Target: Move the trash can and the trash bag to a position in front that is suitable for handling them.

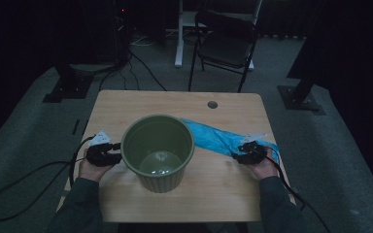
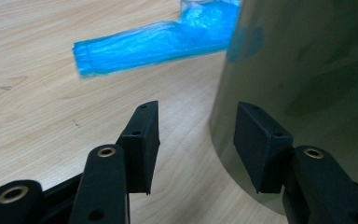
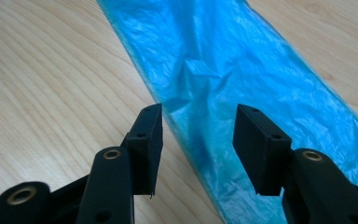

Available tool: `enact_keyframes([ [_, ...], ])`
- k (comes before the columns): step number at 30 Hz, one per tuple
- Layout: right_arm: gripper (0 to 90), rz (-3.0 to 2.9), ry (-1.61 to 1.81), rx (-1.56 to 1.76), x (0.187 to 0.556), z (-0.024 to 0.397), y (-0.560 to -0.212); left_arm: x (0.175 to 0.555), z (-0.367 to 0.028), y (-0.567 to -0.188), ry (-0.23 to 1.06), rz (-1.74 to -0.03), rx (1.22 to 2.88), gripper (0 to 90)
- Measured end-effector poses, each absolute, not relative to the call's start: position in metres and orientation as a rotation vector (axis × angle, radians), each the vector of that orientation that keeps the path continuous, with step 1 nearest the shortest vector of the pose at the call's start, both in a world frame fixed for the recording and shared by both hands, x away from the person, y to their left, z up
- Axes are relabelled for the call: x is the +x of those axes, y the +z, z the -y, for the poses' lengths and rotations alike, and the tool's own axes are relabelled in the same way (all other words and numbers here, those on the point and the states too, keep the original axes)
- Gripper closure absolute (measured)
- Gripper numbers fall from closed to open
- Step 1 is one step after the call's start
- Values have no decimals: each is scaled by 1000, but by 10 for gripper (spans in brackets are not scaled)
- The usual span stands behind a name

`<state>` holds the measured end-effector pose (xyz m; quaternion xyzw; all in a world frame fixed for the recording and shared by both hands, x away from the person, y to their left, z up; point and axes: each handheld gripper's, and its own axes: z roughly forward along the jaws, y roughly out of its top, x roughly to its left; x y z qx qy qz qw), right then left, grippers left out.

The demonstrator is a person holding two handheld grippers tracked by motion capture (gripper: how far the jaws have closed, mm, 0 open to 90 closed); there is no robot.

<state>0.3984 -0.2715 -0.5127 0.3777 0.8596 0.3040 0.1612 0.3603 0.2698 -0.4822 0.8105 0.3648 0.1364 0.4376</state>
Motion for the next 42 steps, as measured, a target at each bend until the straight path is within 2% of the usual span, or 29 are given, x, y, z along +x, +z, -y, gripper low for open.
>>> enact_keyframes([
  [19, 502, -2490, 815, 1133, 410, 270, -528, 352, -264, -480, 329, -884, 2019, 507],
  [25, 526, -2501, 829, 1155, 412, 271, -529, 352, -264, -480, 330, -885, 2019, 507],
  [28, 562, -2493, 829, 1168, 412, 272, -529, 352, -264, -480, 330, -886, 2018, 508],
  [36, 800, -2532, 819, 1166, 412, 272, -526, 352, -264, -480, 334, -888, 2016, 510],
  [42, 865, -2621, 814, 1120, 404, 267, -524, 352, -264, -480, 333, -889, 2012, 512],
])
